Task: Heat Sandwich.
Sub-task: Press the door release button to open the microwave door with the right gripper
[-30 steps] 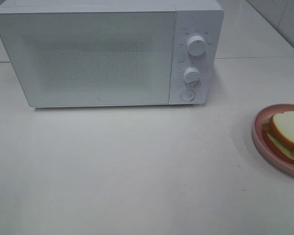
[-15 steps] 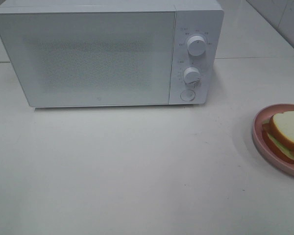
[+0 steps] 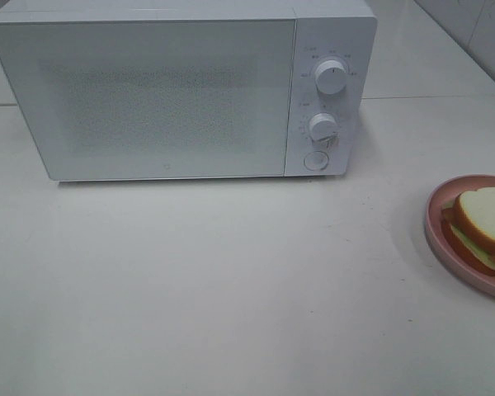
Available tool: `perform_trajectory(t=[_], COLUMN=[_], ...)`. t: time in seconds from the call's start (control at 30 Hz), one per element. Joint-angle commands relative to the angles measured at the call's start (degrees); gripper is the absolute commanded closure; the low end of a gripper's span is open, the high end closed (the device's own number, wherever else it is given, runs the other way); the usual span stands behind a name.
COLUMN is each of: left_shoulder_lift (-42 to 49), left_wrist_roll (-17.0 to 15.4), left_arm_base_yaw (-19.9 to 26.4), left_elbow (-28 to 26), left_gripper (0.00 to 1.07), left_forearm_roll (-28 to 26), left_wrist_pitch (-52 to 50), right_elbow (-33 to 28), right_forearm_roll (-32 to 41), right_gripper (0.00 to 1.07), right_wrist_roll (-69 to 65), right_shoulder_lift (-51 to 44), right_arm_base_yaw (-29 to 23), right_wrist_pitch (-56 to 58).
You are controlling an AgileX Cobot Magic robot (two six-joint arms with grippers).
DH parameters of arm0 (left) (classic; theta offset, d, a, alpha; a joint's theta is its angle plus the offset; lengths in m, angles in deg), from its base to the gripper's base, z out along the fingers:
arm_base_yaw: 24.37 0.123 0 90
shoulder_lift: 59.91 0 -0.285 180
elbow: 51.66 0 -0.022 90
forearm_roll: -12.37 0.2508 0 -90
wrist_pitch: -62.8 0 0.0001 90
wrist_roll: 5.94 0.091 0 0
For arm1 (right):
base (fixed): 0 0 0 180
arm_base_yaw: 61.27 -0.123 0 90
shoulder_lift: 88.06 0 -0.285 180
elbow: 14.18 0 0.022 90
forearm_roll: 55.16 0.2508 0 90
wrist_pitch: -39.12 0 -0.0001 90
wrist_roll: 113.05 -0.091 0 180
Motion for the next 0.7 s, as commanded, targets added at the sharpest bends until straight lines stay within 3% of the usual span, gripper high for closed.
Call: perform_trajectory(t=[0.03,0.7], left_shoulder_lift=[1.3,1.3], left_wrist_roll=[0.0,0.0], left_arm_base_yaw=[-0.3,-0.3], left_elbow=[0.2,0.2], left_gripper=[0.31,0.31], left_forearm_roll=[-0.1,-0.1], left_wrist_pitch=[-0.7,-0.7], right_elbow=[0.1,0.1], right_forearm_roll=[-0.4,-0.5], right_gripper=[0.46,0.46], right_wrist_roll=[0.2,0.2], right_shoulder_lift=[-1.5,-1.5], right_arm_base_yaw=[0.1,0.1], right_wrist_pitch=[-0.3,-0.3])
